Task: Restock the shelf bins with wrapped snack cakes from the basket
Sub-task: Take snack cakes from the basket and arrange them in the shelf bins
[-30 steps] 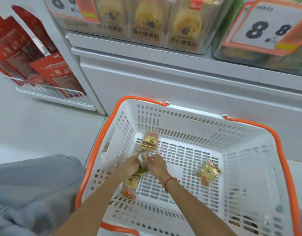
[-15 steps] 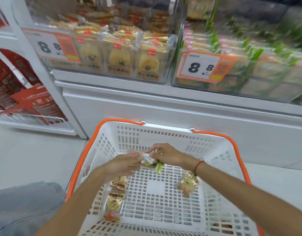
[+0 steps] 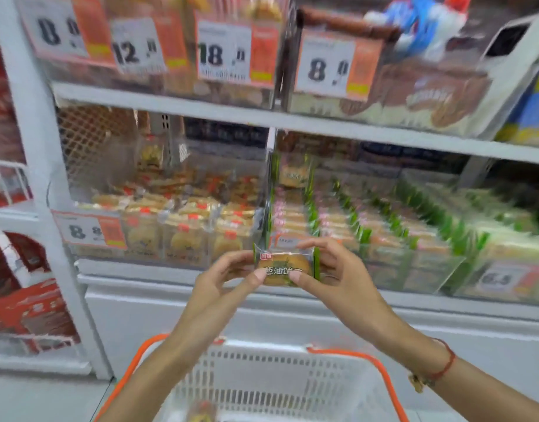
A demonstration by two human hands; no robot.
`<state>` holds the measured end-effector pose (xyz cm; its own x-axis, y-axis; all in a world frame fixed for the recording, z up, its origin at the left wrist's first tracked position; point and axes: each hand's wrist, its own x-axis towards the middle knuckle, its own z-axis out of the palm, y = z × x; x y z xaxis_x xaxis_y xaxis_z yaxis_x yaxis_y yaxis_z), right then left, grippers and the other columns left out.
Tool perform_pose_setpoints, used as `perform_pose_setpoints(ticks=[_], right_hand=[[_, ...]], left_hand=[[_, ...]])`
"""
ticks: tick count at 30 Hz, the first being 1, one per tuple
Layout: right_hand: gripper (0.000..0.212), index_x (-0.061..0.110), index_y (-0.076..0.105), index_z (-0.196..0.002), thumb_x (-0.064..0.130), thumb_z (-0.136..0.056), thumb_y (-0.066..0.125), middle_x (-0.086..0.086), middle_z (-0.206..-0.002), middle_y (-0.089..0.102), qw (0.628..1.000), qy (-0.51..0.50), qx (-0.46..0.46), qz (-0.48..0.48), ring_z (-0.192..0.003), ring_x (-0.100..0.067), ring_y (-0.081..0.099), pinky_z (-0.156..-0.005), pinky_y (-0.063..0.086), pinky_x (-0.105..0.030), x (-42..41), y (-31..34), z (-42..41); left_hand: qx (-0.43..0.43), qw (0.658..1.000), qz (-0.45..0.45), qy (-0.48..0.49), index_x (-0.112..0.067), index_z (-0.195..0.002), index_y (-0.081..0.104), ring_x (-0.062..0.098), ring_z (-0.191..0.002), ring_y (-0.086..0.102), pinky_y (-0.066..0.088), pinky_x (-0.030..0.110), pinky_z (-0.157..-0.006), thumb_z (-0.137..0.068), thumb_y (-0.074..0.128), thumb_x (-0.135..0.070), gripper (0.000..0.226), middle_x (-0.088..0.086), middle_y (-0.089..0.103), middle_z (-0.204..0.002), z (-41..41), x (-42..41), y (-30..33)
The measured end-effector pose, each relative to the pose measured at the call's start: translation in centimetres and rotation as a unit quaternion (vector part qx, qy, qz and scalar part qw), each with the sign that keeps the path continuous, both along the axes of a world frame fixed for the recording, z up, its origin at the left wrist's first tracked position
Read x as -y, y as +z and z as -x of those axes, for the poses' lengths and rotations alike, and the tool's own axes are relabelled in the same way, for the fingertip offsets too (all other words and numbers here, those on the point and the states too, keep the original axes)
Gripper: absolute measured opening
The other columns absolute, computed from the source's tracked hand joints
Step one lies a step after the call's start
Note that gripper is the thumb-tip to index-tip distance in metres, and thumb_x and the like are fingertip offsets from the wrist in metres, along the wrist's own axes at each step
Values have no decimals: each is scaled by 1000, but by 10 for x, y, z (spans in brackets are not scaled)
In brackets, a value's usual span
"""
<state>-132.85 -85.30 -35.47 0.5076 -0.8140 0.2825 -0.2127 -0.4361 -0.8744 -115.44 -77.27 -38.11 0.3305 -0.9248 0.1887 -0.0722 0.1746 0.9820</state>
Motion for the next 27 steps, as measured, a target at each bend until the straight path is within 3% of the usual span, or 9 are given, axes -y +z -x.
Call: perform_pose_setpoints(ticks=[5, 8, 12, 14, 16, 18, 21, 23, 27], right_hand=[[28, 33, 62, -99, 17, -81, 75, 6, -93, 71, 996, -51, 35, 60, -94, -9, 66, -80, 56, -32, 33, 44, 1], [26, 29, 62, -99, 16, -81, 75, 5, -108, 68, 994, -88, 31, 56, -104, -10, 63, -83, 53, -23, 62, 59, -5], [38, 17, 60, -116, 18, -81, 75, -4, -117, 65, 989, -144, 0, 23, -111, -18, 60, -94, 51, -38, 113, 64, -24], [48, 11, 56, -122, 21, -81, 76, -4, -122, 61, 982, -186, -11, -1, -111, -18, 57, -90, 49, -32, 138, 65, -39], [44, 9, 54, -120, 11, -81, 75, -6, -118, 60, 980, -190, 32, -48, -103, -18, 55, -75, 47, -22, 159, 67, -52], [54, 8, 49, -130, 7, -82, 73, -11, -121, 59, 981, -165, 54, -87, -103, -22, 57, -80, 51, -25, 178, 66, -66], [46, 11, 61, -116, 15, -75, 80, -8, -113, 66, 978, -209, -18, -18, -100, -20, 62, -94, 52, -39, 204, 53, -83], [40, 16, 64, -108, 22, -72, 82, -2, -107, 67, 966, -249, -54, 34, -96, -18, 62, -89, 53, -37, 210, 49, -88], [52, 13, 55, -120, 30, -77, 79, -2, -108, 59, 954, -289, -70, 43, -96, -19, 57, -87, 51, -32, 211, 46, -86]], left_hand=[[111, 981, 112, 115, -25, -108, 62, -7, -92, 57, 47, 14, -78, -90, 63, -22, 18, -15, 64, -104, -14, 56, 50], [188, 970, 88, 129, -26, -119, 55, -2, -95, 56, 48, 24, -80, -95, 55, -20, 24, -14, 60, -111, -27, 93, 64], [247, 964, 13, 94, -22, -135, 46, 10, -106, 54, 44, 32, -95, -99, 47, -32, 38, -5, 57, -126, -38, 133, 61], [250, 966, -7, 69, -21, -140, 42, 13, -112, 53, 42, 34, -100, -100, 43, -36, 42, -3, 54, -132, -38, 143, 56], [252, 966, -16, 61, -22, -140, 43, 15, -117, 53, 42, 33, -99, -100, 40, -40, 44, -3, 55, -132, -39, 147, 52], [242, 969, 0, 51, -20, -135, 49, 14, -115, 55, 43, 33, -98, -99, 42, -40, 42, -2, 58, -129, -42, 150, 50], [215, 976, 9, 22, -18, -128, 57, 14, -114, 57, 45, 37, -100, -98, 44, -38, 38, -2, 62, -122, -48, 154, 46], [209, 978, 8, 13, -19, -127, 57, 13, -113, 57, 46, 40, -100, -98, 44, -39, 38, -4, 62, -120, -50, 155, 45], [196, 980, 12, 9, -21, -127, 56, 14, -113, 57, 47, 43, -99, -98, 44, -40, 37, -7, 60, -116, -51, 158, 42]])
